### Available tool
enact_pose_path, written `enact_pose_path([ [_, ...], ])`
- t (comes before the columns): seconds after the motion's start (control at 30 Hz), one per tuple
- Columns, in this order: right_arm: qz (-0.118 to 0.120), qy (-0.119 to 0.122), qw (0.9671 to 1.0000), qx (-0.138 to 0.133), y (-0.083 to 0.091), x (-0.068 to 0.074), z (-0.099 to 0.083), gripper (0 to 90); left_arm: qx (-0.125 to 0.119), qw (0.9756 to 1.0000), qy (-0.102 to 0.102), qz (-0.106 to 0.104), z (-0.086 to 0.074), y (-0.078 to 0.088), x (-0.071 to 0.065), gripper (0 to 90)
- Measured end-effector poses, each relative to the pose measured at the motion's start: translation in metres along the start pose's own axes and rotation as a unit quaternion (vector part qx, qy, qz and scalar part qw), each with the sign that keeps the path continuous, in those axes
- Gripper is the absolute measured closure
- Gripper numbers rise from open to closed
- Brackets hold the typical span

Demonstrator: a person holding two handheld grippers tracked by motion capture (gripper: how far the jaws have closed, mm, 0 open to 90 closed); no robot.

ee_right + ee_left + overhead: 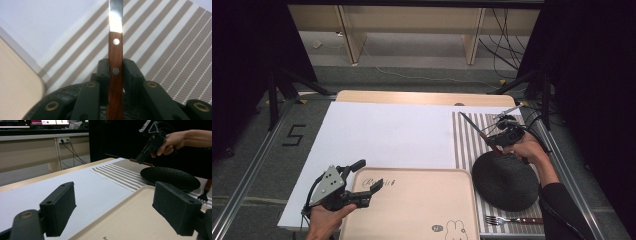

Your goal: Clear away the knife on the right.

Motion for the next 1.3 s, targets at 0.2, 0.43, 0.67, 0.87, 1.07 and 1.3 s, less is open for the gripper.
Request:
enact_pose_path([
  [0.2, 0.019, 0.006, 0.9990, -0.039, 0.006, 0.023, -0.005, 76.7, 0.000, 1.0000, -0.002, 0.001, 0.000, 0.000, 0.001, 17.5],
  [0.43, 0.040, -0.003, 0.9975, -0.058, 0.012, 0.038, -0.010, 76.7, -0.001, 1.0000, -0.001, 0.003, 0.000, 0.001, 0.001, 17.5],
  [0.67, 0.051, 0.006, 0.9960, -0.073, 0.019, 0.058, -0.013, 76.7, -0.003, 1.0000, -0.003, 0.008, 0.000, 0.001, 0.003, 17.4],
  [0.87, 0.062, 0.003, 0.9948, -0.081, 0.018, 0.070, -0.017, 76.7, -0.003, 0.9999, 0.005, 0.009, -0.001, 0.001, 0.003, 17.4],
  [1.07, 0.074, -0.004, 0.9941, -0.079, 0.022, 0.078, -0.023, 76.7, -0.006, 0.9998, 0.014, 0.008, -0.002, 0.000, 0.003, 17.5],
  [1.3, 0.080, -0.010, 0.9926, -0.091, 0.025, 0.086, -0.030, 76.8, 0.001, 0.9999, 0.000, 0.010, -0.001, 0.001, 0.004, 17.5],
])
Point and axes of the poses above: each handheld gripper's, and its own axes: y roughly backward along the jaws, z roughly out of its top, x roughly to its left, the point moved 1 cm from there along -y, roughly forward along the jaws, and after that the axes turned 4 degrees about -x, right-handed, at the moved point
